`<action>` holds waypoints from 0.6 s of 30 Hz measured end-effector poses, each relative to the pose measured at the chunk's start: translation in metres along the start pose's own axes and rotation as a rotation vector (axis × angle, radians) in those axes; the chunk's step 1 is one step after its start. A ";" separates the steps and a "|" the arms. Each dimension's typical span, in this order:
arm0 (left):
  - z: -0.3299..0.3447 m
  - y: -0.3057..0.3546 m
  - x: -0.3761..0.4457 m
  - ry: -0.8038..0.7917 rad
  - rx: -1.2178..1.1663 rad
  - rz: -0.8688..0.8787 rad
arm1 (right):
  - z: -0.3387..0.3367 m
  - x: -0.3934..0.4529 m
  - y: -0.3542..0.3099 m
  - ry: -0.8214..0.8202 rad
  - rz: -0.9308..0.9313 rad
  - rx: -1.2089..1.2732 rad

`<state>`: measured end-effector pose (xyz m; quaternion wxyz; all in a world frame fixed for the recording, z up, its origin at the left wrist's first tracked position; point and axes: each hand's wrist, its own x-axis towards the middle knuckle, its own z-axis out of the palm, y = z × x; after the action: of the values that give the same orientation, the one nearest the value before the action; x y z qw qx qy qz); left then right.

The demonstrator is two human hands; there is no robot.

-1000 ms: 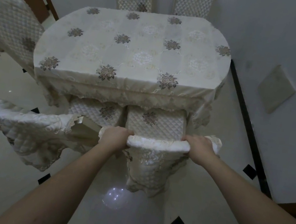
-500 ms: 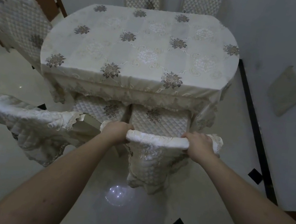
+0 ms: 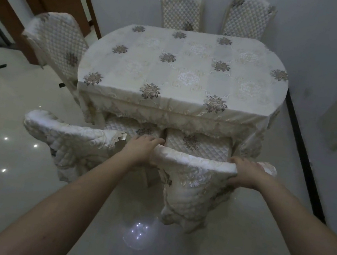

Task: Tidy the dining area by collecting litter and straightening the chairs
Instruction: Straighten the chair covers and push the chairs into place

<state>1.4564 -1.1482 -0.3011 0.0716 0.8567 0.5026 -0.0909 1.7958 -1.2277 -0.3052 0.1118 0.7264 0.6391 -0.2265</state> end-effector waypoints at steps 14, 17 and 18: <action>0.029 -0.171 -0.060 0.346 -0.128 -0.006 | 0.029 0.005 -0.242 0.329 -0.076 0.315; 0.035 -0.181 -0.050 0.323 -0.109 -0.002 | 0.040 0.012 -0.252 0.337 -0.048 0.176; 0.037 -0.183 -0.046 0.309 -0.104 0.001 | 0.044 0.015 -0.253 0.343 -0.040 0.133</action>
<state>1.2718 -1.1066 -0.3326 0.0378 0.8559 0.5112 0.0679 1.5412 -1.1946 -0.3184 -0.0519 0.7472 0.6468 -0.1433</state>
